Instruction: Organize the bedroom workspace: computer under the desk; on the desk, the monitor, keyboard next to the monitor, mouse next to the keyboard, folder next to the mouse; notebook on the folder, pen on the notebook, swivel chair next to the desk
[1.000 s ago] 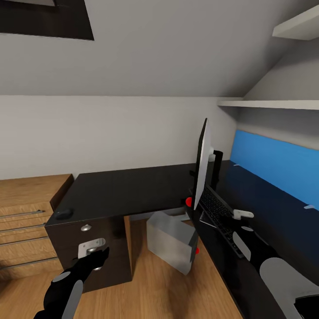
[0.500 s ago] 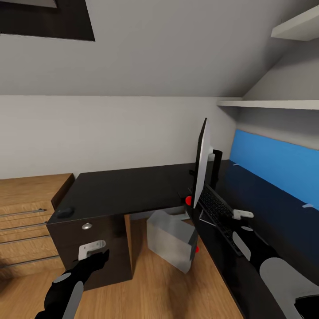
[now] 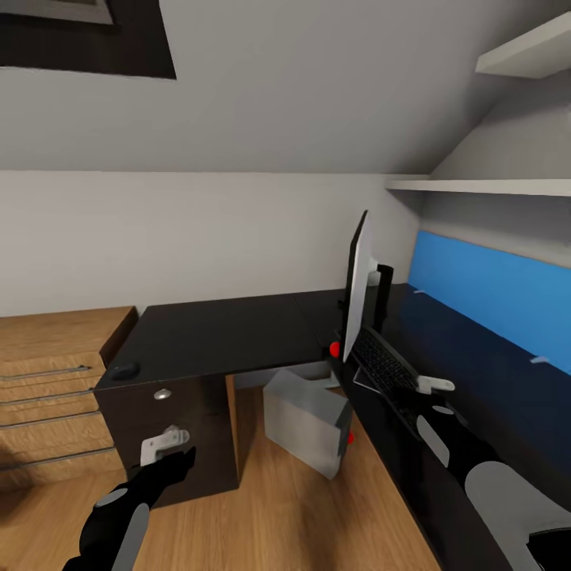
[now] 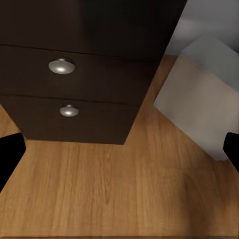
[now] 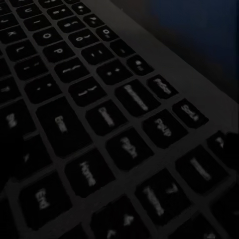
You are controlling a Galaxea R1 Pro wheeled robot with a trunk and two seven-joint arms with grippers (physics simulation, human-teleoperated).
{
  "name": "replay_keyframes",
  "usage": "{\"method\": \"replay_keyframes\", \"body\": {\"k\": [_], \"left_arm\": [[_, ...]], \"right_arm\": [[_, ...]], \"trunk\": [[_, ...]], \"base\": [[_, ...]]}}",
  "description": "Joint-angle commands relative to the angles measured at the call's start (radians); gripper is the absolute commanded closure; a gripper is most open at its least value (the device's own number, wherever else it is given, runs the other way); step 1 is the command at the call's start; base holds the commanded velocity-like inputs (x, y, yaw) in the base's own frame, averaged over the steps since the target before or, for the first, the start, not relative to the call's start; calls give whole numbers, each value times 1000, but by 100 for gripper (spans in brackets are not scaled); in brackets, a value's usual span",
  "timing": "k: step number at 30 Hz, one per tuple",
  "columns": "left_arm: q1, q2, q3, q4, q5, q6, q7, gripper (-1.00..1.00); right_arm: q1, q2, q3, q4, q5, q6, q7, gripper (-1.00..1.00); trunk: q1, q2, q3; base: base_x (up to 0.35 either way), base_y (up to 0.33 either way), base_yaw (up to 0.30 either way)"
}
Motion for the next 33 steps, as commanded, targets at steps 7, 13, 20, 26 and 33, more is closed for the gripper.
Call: {"method": "replay_keyframes", "body": {"k": [7,13,20,26,33], "left_arm": [[-1,-1,1,-1,11,4,7,-100],[-1,0,1,-1,11,4,7,-100],[-1,-1,1,-1,11,4,7,-100],[-1,0,1,-1,11,4,7,-100],[-1,0,1,-1,11,4,7,-100]], "right_arm": [[0,-1,9,49,-11,5,-9,-100],[0,-1,9,49,-11,5,-9,-100],[0,-3,9,49,-11,5,-9,-100],[0,-3,9,49,-11,5,-9,-100],[0,-3,9,49,-11,5,-9,-100]], "trunk": [[0,-1,-1],[0,-1,-1],[0,-1,-1],[0,-1,-1],[0,-1,-1]], "base": [[-35,0,0],[-85,0,0],[-253,0,0],[-42,0,0],[-69,0,0]]}}
